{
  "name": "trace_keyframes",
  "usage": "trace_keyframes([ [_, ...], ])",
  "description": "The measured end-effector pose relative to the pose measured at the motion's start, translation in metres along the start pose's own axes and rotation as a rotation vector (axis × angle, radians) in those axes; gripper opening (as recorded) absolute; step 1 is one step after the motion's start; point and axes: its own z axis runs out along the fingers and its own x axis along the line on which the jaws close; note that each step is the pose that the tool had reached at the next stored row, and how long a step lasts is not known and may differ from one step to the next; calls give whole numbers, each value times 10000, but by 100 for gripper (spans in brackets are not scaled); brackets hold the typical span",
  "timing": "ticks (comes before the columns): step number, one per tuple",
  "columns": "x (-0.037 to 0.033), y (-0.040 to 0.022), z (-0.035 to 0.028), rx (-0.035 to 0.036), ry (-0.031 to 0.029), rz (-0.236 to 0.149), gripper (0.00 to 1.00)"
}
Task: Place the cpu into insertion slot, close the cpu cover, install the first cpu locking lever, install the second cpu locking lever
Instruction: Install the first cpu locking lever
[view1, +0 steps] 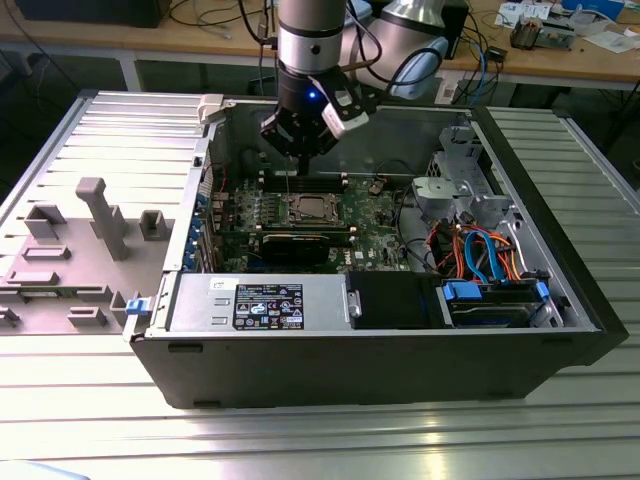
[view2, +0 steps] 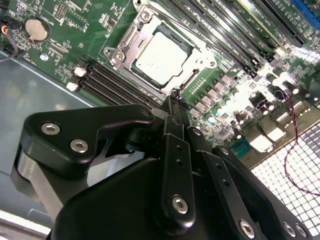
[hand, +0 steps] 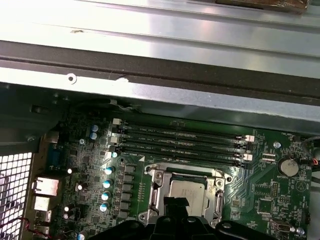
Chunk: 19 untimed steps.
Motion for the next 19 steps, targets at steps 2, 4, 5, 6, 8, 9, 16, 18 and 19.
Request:
trace_keyframes([
  [2, 44, 5, 3, 1, -3, -2, 11],
  [4, 141, 17, 8, 2, -12, -1, 11],
  [5, 168, 21, 9, 2, -16, -1, 11],
  [6, 188, 24, 9, 2, -18, -1, 11],
  [8, 241, 30, 12, 2, -25, -1, 11],
  [9, 253, 31, 12, 4, -29, 1, 11],
  [16, 333, 48, 18, 11, -77, 164, 11],
  [18, 348, 81, 20, 10, -78, 169, 11],
  [19, 348, 100, 22, 10, -79, 169, 11],
])
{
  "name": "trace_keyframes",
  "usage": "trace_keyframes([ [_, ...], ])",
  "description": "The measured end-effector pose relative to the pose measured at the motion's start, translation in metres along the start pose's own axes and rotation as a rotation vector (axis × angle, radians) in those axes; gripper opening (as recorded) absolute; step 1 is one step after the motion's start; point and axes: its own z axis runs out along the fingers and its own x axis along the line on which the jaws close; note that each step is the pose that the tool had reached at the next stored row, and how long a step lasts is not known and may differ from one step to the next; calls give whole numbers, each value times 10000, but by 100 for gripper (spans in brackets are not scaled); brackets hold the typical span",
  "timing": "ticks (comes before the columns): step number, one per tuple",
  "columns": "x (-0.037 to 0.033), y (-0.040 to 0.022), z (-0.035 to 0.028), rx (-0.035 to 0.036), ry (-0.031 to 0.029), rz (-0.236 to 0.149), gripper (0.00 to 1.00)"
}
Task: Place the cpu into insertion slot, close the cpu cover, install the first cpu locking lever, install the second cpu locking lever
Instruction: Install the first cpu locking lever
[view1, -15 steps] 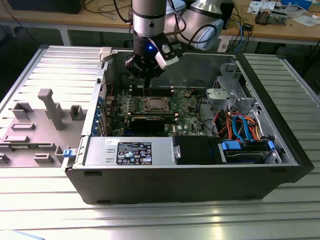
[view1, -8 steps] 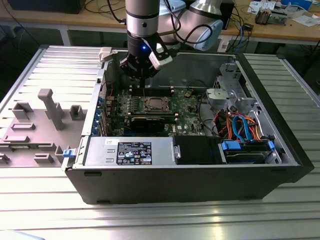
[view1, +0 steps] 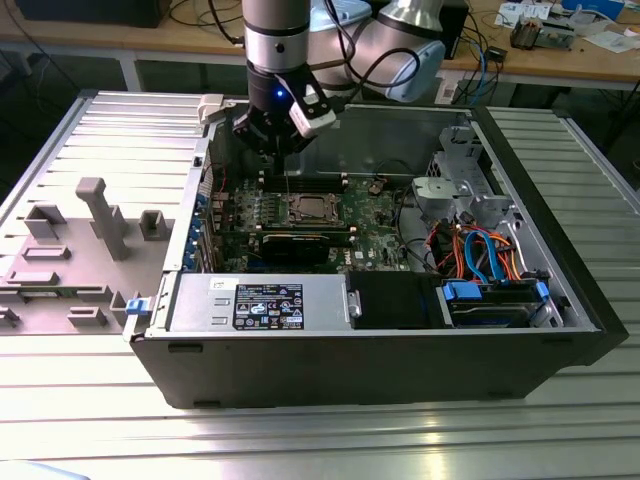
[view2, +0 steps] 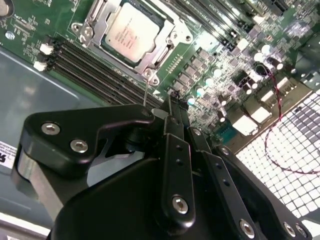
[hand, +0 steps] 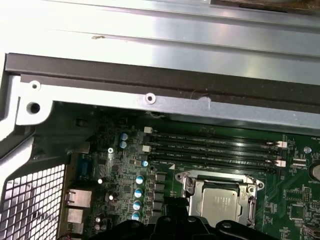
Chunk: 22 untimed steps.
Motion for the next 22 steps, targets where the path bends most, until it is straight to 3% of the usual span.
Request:
trace_keyframes([
  [8, -18, 140, 19, 1, -1, 23, 11],
  [13, -98, 132, 41, 8, -3, 135, 11],
  [22, -103, 131, 45, 7, -4, 133, 11],
])
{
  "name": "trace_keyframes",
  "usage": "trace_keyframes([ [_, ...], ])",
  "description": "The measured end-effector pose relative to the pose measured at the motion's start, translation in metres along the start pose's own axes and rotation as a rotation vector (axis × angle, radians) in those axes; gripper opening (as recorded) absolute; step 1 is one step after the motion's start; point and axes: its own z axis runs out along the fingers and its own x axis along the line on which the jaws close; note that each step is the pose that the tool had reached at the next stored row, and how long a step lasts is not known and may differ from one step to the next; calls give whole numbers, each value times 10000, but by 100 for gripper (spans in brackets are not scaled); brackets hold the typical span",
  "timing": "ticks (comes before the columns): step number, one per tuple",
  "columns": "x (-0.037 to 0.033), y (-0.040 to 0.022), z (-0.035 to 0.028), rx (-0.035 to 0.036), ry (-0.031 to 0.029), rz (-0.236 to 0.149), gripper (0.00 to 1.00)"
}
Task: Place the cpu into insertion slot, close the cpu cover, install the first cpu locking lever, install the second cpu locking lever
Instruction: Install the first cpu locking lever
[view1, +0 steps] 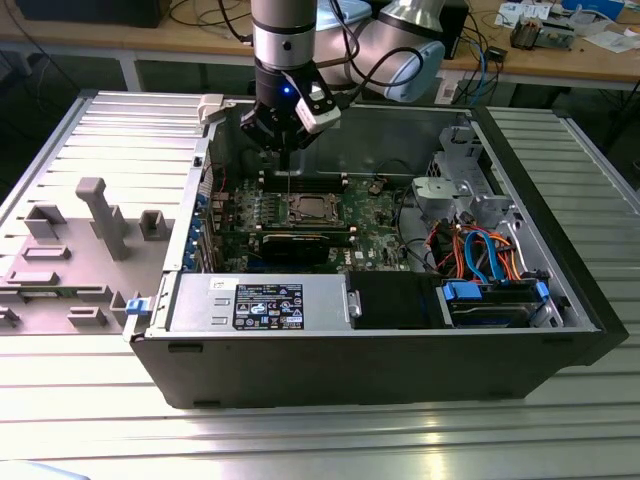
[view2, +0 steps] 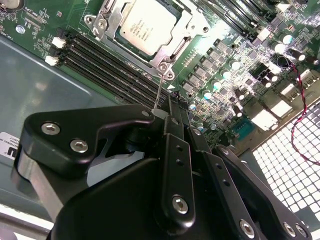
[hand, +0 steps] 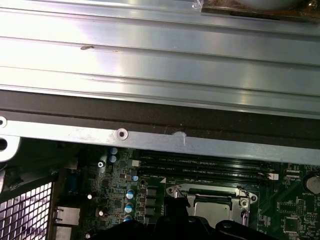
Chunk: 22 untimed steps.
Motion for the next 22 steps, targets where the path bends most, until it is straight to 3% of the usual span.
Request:
trace_keyframes([
  [13, -85, -8, 2, 1, 1, 2, 11],
  [22, -86, -8, 3, 1, 1, 2, 11],
])
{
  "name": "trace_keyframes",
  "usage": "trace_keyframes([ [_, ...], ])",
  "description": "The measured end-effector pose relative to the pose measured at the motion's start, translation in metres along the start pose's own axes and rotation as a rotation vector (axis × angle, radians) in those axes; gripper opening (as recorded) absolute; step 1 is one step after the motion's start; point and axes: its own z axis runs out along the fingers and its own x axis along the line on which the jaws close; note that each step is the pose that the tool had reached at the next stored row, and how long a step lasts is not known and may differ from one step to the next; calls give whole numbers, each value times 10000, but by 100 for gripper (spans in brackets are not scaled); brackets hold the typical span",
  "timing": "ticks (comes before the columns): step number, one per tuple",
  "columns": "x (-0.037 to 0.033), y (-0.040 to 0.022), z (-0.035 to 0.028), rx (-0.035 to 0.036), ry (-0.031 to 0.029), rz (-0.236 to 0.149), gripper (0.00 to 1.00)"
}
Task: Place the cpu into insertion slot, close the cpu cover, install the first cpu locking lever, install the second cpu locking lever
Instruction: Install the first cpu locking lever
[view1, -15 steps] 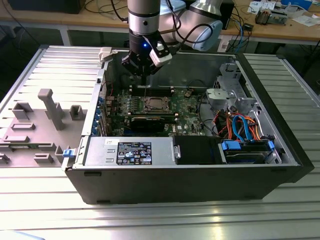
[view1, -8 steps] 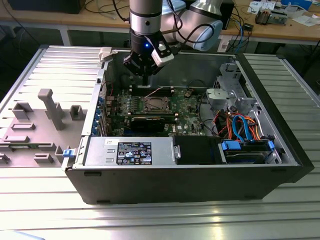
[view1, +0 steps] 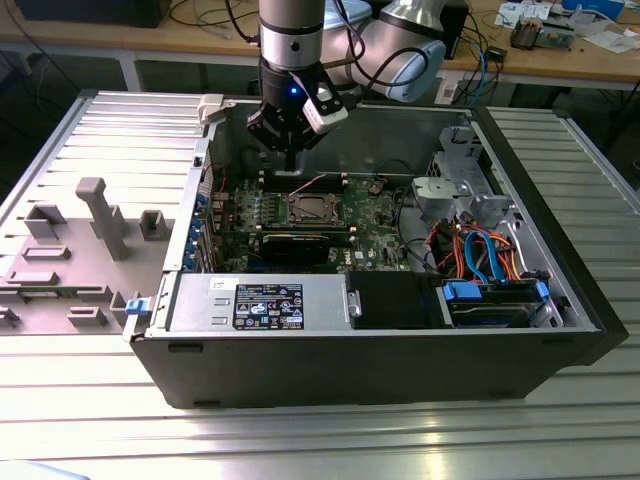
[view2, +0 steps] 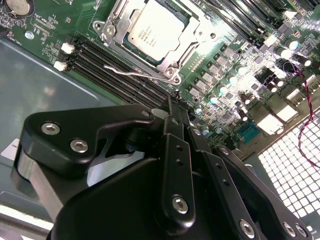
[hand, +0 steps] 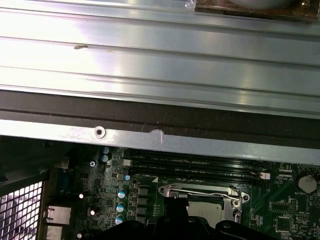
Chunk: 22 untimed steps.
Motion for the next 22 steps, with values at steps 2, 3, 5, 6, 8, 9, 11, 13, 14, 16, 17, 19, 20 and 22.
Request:
trace_keyframes([
  [2, -2, 0, 1, -19, -4, -1, 11],
  [3, -1, -5, 4, -96, -12, -1, 11],
  [5, 1, -9, 11, -111, -14, 21, 11],
  [6, -2, -10, 17, -113, -16, 45, 11],
  [8, -10, -14, 29, -124, -18, 93, 11],
  [9, -15, -16, 39, -132, -21, 120, 11],
  [11, -26, -24, 62, -149, -24, 153, 11],
  [13, -37, -33, 84, -164, -26, 176, 11],
  [14, -45, -36, 101, -169, -27, 189, 11],
  [16, -63, -40, 140, -171, -28, 210, 11],
  [17, -74, -42, 161, -170, -28, 219, 11],
  [19, -92, -46, 190, -182, -32, 266, 11],
  [20, -100, -48, 205, -202, -36, 318, 11],
  [22, -111, -50, 224, -231, -42, 388, 11],
])
